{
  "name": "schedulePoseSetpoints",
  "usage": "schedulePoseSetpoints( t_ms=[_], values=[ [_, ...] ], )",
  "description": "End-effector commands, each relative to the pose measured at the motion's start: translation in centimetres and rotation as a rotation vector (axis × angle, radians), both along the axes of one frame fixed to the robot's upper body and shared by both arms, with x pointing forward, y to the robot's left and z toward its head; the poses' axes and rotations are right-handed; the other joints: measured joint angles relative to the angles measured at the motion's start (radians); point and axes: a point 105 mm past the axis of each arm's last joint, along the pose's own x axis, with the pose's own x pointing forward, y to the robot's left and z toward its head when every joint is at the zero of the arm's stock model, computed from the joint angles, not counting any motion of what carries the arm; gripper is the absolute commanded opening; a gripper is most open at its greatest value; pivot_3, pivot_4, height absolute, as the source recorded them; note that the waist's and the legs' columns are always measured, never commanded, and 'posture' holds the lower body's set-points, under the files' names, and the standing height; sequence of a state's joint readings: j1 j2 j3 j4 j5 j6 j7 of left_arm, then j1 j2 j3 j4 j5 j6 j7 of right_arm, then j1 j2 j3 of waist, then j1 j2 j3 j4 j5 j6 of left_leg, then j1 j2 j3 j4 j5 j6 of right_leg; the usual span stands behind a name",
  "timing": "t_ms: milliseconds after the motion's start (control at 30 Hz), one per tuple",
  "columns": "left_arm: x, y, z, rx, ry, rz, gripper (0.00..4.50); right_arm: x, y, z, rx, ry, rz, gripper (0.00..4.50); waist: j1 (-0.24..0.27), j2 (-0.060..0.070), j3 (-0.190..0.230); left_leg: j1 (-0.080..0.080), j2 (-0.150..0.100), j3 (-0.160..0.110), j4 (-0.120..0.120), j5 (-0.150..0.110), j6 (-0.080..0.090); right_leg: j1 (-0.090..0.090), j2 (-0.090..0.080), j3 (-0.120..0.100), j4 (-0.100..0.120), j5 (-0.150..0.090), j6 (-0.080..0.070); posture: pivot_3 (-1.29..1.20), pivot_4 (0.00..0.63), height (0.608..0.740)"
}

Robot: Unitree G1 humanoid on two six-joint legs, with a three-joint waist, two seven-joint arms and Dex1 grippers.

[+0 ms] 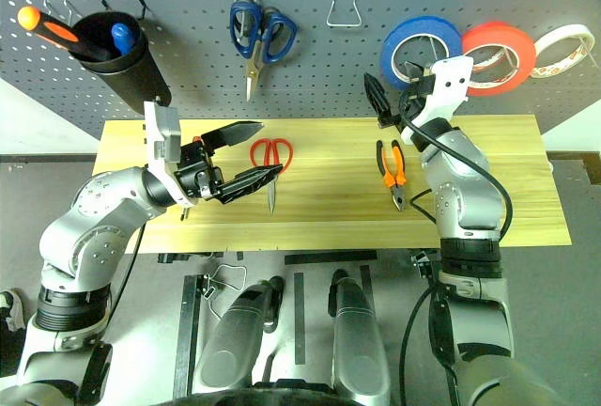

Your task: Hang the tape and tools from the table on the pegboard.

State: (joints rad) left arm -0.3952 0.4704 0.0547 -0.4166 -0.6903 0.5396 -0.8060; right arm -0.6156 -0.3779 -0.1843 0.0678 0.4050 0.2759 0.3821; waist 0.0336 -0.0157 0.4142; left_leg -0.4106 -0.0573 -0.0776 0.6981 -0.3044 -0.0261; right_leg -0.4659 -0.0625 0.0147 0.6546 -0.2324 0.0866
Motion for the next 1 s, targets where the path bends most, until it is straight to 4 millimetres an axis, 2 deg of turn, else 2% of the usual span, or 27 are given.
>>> schedulePoseSetpoints(
  t_ms=[33,167,400,500,567,667,867,1000],
  values=[
    [-1.1,-0.1,1.0,-0.014,-0.054,-0.029,4.50,-0.7,0.0,0.8,-0.017,-0.043,0.000,4.45,0.000,0.000,0.000,0.000,0.000,0.000,0.000,0.000,0.000,0.000,0.000,0.000,0.000,0.000,0.000,0.10,0.356,0.740],
    [-1.7,0.3,0.4,0.021,-0.040,-0.035,4.50,-2.3,0.3,-0.5,-0.045,-0.006,0.015,4.45,0.002,0.000,0.000,0.000,0.000,0.000,-0.001,0.000,0.000,0.000,0.000,0.000,0.000,0.000,0.000,0.11,0.352,0.740],
    [-2.3,1.0,-0.2,0.055,-0.028,-0.016,4.50,-8.8,0.2,-2.3,-0.094,0.085,0.061,4.45,0.007,0.000,-0.001,-0.001,0.000,-0.001,-0.001,0.000,0.000,0.001,-0.001,0.000,-0.002,0.000,0.000,0.11,0.344,0.740],
    [-1.8,1.3,-1.0,0.079,0.002,0.018,4.50,-10.4,0.8,-2.5,-0.112,0.119,0.079,4.45,0.002,0.000,-0.002,0.000,0.000,-0.001,-0.001,0.000,0.000,0.001,0.000,0.001,-0.001,0.000,0.000,0.09,0.350,0.740],
    [-0.4,1.7,-1.5,0.095,0.021,0.104,4.50,-10.2,1.1,-2.4,-0.106,0.131,0.059,4.45,-0.002,0.000,-0.002,0.001,0.000,-0.001,-0.001,0.000,0.000,0.001,0.000,0.002,0.000,0.001,-0.001,0.09,0.354,0.740],
    [1.7,2.4,-2.7,0.157,0.073,0.212,4.50,-8.6,1.8,-2.1,-0.110,0.151,-0.001,4.45,-0.006,0.000,-0.002,0.002,0.000,-0.001,-0.001,0.000,0.001,0.001,0.001,0.001,0.001,0.003,-0.002,0.08,0.368,0.740],
    [2.6,3.6,-4.8,0.275,0.213,0.256,4.50,-5.5,3.8,-2.5,-0.168,0.189,-0.060,4.45,-0.025,0.000,-0.002,0.001,0.000,-0.001,-0.001,0.000,0.004,-0.001,0.001,0.001,0.003,0.005,-0.002,0.07,0.401,0.740],
    [2.5,3.8,-5.5,0.309,0.260,0.273,4.50,-3.7,4.1,-3.6,-0.219,0.231,-0.112,4.45,-0.029,0.000,-0.002,0.000,0.000,0.000,-0.001,0.001,0.003,-0.002,0.001,0.001,0.002,0.005,-0.002,0.06,0.424,0.740]
  ],
)
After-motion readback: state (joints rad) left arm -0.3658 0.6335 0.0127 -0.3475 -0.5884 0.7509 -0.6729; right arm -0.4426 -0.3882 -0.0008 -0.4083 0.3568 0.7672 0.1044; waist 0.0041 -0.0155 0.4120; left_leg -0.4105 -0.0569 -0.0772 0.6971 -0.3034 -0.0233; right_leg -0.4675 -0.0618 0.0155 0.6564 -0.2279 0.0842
